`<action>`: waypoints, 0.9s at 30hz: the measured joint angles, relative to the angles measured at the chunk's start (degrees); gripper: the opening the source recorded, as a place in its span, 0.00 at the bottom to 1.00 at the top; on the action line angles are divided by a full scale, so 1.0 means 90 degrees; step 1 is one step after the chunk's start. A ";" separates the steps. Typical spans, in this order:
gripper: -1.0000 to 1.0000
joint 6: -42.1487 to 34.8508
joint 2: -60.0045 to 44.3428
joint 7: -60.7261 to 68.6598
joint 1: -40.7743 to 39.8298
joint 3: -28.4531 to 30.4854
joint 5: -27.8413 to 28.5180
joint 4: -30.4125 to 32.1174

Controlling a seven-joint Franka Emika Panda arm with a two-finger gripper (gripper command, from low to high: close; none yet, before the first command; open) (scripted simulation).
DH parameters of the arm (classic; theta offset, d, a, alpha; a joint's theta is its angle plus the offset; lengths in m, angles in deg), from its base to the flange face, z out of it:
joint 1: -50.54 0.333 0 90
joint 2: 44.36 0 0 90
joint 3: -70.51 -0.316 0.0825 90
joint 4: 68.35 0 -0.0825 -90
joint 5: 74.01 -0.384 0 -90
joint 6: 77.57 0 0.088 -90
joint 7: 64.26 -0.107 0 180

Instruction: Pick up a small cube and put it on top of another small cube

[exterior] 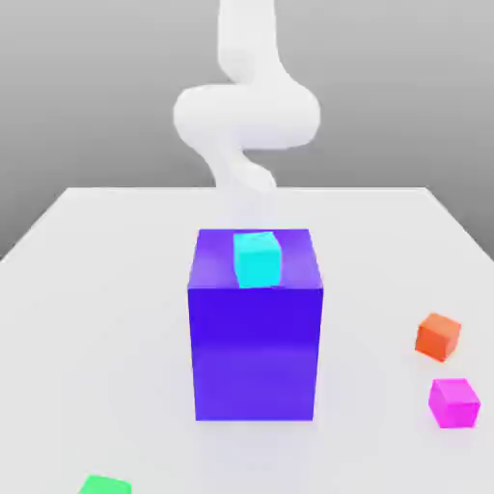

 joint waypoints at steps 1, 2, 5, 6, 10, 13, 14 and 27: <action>0.50 0.0104 -0.0251 0.0268 0.0188 0.0028 -0.0049 0.0048; 0.50 0.0205 -0.0493 0.0527 0.0363 0.0049 -0.0099 0.0095; 0.50 0.0499 -0.1196 0.1278 0.0859 0.0090 -0.0243 0.0231; 0.50 0.0594 -0.1429 0.1529 0.1013 0.0093 -0.0291 0.0275; 0.50 0.0975 -0.2356 0.2520 0.1565 0.0032 -0.0479 0.0452; 0.50 0.1262 -0.3049 0.3226 0.1928 -0.0072 -0.0569 0.0585; 0.50 0.1360 -0.3279 0.3454 0.2031 -0.0125 -0.0589 0.0630; 0.50 0.2750 -0.6244 0.5213 0.3177 -0.0599 0.0483 0.1111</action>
